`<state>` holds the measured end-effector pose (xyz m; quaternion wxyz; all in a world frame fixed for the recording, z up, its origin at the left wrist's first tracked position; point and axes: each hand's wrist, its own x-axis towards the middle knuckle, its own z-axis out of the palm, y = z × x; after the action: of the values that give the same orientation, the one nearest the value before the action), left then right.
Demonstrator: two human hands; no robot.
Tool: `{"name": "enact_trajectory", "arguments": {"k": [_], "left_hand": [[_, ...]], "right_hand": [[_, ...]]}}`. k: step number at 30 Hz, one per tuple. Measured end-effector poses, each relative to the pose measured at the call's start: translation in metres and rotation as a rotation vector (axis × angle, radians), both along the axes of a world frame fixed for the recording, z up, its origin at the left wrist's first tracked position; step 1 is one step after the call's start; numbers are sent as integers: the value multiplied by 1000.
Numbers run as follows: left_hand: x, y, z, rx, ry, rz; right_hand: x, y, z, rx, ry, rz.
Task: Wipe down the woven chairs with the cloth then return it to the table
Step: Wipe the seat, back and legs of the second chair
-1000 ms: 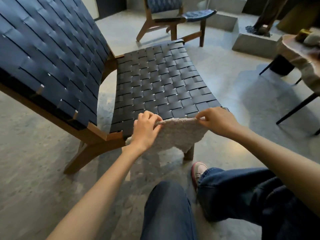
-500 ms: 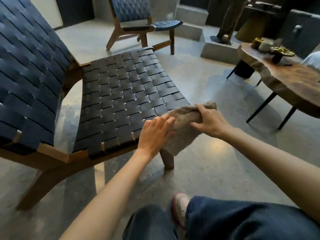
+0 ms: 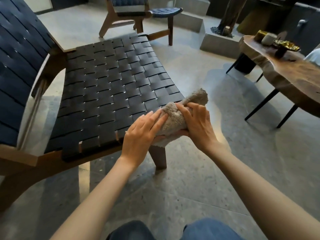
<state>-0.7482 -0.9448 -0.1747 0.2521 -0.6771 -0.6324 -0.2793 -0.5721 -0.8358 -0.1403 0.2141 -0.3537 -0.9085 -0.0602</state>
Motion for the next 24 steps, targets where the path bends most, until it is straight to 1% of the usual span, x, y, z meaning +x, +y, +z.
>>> {"name": "enact_trajectory", "arguments": {"k": [2,4,6,8,11,14,16,20,22,24], "left_hand": [[2,-1,-2,16,3,13],[4,1,-2,-7,13,34],[7,6,1,-69,84,50],[8,11,5,-124,141,53],[12,20,11,-150,115,30],[21,27,12,-124,136,-6],[24,30,9,-95,209,-35],[19,29,3,-4,303,-71],[16,27,1,26,389,-47],[12,23,-1,11,452,-1]], "right_hand": [[1,-2,-12,-7,68,-51],[0,-5,-25,-63,197,-75],[-4,-8,-36,-128,358,-70],[-7,-6,-41,-162,463,-64],[-3,2,-43,-182,510,-83],[2,1,-51,-355,577,-36],[2,-3,-58,-413,589,-3],[2,-6,-70,-353,542,-6],[4,-8,-71,-297,474,-26],[10,-14,-69,-177,392,-95]]}}
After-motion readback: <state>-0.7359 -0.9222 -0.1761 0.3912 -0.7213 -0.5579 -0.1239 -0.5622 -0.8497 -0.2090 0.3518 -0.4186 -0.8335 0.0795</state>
